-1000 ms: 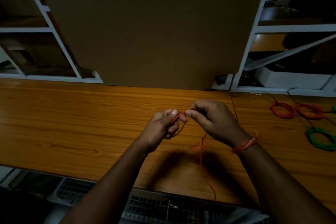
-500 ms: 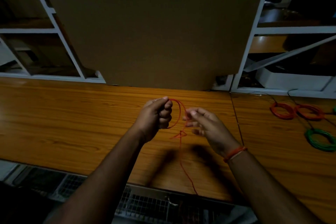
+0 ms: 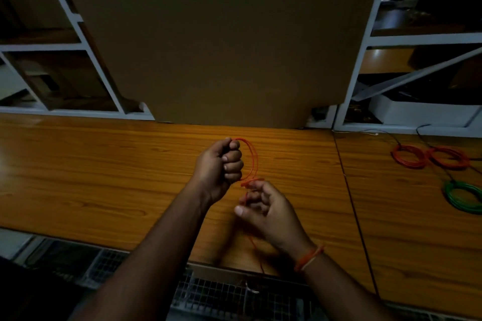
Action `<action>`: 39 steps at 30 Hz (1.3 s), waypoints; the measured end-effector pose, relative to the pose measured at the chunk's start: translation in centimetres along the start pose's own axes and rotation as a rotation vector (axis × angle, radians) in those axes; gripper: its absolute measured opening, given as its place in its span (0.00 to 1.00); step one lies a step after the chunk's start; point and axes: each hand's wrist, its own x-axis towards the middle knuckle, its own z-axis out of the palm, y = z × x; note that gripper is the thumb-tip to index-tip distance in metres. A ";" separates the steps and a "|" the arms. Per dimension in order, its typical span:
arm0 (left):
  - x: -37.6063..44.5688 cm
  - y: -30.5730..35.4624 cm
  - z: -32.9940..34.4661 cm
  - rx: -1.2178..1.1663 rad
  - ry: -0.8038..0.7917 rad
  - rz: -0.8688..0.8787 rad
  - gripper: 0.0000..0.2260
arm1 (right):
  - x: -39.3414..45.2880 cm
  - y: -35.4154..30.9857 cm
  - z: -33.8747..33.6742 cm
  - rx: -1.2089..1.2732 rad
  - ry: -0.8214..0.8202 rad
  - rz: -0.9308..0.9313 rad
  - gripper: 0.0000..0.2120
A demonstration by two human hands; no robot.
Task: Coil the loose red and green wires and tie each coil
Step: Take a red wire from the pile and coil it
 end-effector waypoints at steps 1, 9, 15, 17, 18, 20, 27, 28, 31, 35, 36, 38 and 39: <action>0.1 0.2 0.0 0.006 0.013 0.010 0.14 | -0.2 0.1 0.3 0.024 0.033 -0.010 0.15; 0.3 0.1 -0.6 0.104 0.200 0.085 0.13 | -1.6 -1.7 -1.0 0.410 -0.160 0.157 0.08; 0.0 -0.8 -1.5 0.370 0.209 0.093 0.14 | -1.4 -4.3 -3.4 0.445 0.096 0.028 0.11; -0.4 -0.7 -1.5 0.619 0.172 0.124 0.15 | -1.1 -4.9 -4.1 0.297 0.271 -0.073 0.11; -0.6 -0.8 -1.4 0.720 0.156 0.143 0.16 | -0.8 -5.1 -4.5 0.287 0.342 -0.102 0.12; -0.9 -1.0 -1.2 0.803 0.149 0.181 0.16 | -0.3 -5.6 -5.3 0.238 0.446 -0.123 0.12; -2.4 -0.4 -2.2 0.853 -0.064 0.109 0.17 | 0.9 -4.9 -8.8 0.196 0.677 0.083 0.14; -2.7 -0.4 -2.1 0.904 -0.122 0.091 0.17 | 1.0 -4.7 -9.1 0.046 0.666 0.096 0.14; -3.3 -0.4 -1.3 1.010 -0.283 0.047 0.15 | 1.1 -4.7 -9.5 -0.475 0.478 0.048 0.14; -3.8 -0.1 0.1 1.087 -0.498 -0.028 0.13 | 2.3 -5.4 -9.8 -0.952 0.058 0.070 0.10; -3.8 0.1 0.4 1.068 -0.534 -0.045 0.13 | 2.7 -5.2 -9.8 -1.039 0.013 0.054 0.08; -3.8 0.6 1.2 0.996 -0.560 -0.062 0.14 | 3.1 -4.5 -9.3 -1.183 0.019 -0.047 0.09; -3.7 0.8 1.5 0.949 -0.558 -0.059 0.14 | 3.1 -4.2 -9.0 -1.197 0.061 -0.112 0.10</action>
